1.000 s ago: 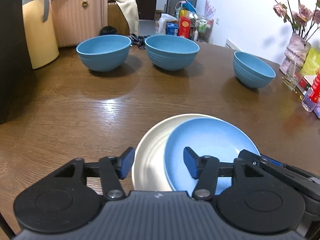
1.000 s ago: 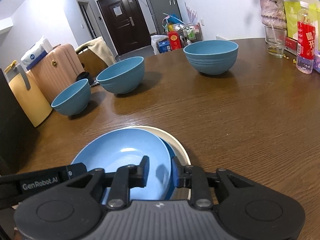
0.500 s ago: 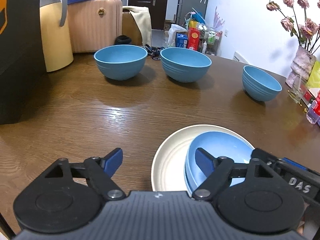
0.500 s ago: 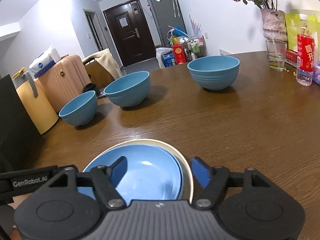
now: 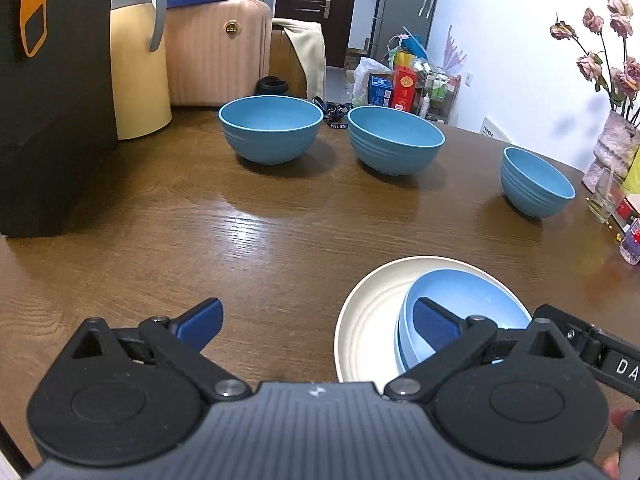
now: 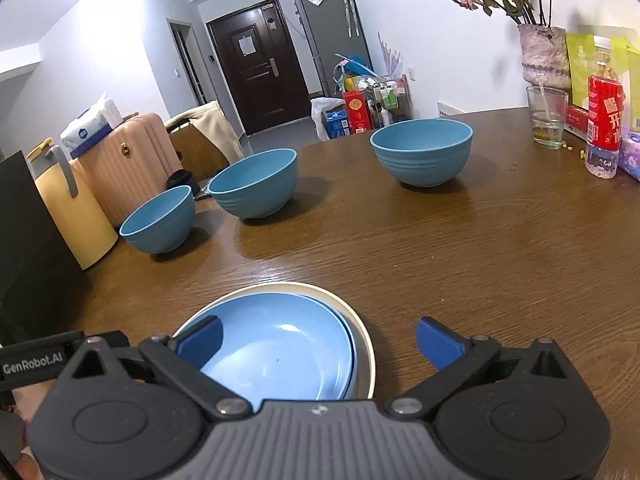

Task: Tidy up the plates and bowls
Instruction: 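Close the left gripper on the stack rim while the right gripper closes beside it, then hold the stacked plates by the rim with both grippers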

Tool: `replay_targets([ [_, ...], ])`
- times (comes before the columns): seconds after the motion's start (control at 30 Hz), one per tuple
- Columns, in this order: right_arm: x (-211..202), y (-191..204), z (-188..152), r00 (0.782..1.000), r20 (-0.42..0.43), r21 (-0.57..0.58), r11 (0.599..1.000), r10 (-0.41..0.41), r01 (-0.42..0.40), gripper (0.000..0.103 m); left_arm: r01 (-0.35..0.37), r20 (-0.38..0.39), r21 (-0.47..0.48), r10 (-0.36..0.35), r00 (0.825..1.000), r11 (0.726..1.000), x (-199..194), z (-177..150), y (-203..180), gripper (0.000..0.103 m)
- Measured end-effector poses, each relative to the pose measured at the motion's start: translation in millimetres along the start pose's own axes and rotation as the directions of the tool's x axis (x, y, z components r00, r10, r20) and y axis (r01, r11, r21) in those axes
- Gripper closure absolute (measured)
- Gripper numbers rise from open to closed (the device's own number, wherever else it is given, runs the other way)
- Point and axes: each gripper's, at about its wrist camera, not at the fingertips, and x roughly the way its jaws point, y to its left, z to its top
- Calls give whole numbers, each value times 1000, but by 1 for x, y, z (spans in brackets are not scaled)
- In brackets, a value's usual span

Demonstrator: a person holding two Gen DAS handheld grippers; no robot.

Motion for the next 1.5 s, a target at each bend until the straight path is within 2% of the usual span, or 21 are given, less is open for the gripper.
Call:
replay_targets([
  [0.33,4,-5,-3,1000,-13,2,1000,-11,11,0,38,-25,39,-37,999,999,3,-11,-12,0],
  [0.4,4,-7,-3,1000,-11,4,1000,-7,7,3,55,-32,41,-54,998,998,3,-13,-15,1],
  [0.47,4,-9,-4,1000,-18,-1,1000,3,-3,10,66,-41,45,-64,997,997,5,-15,-18,8],
  [0.53,5,-9,-4,1000,-20,-8,1000,10,-10,13,76,-56,50,-74,996,996,7,-16,-21,23],
  [0.57,5,-9,-4,1000,-22,-12,1000,13,-13,20,86,-68,49,-83,994,995,9,-16,-22,33],
  [0.6,5,-10,-4,999,-26,-11,1000,19,-20,28,97,-81,46,-93,992,994,12,-17,-23,38],
  [0.63,5,-10,-4,999,-29,-7,1000,27,-27,32,109,-91,44,-105,990,993,14,-18,-23,48],
  [0.67,6,-11,-4,999,-34,-2,999,36,-36,42,123,-98,44,-118,988,991,15,-19,-24,58],
  [0.77,9,-13,-5,997,-50,6,999,53,-53,62,154,-110,50,-148,983,987,18,-22,-28,74],
  [0.8,11,-13,-5,997,-56,8,998,59,-58,68,158,-111,52,-152,982,986,19,-22,-29,76],
  [0.83,12,-13,-5,996,-61,9,998,65,-64,71,162,-111,55,-155,982,985,19,-23,-31,80],
  [1.07,16,-14,-7,995,-77,13,998,66,-66,86,163,-118,65,-155,981,984,22,-25,-34,84],
  [1.5,19,-14,-9,995,-84,17,998,60,-59,87,159,-114,59,-151,982,986,25,-25,-32,89],
])
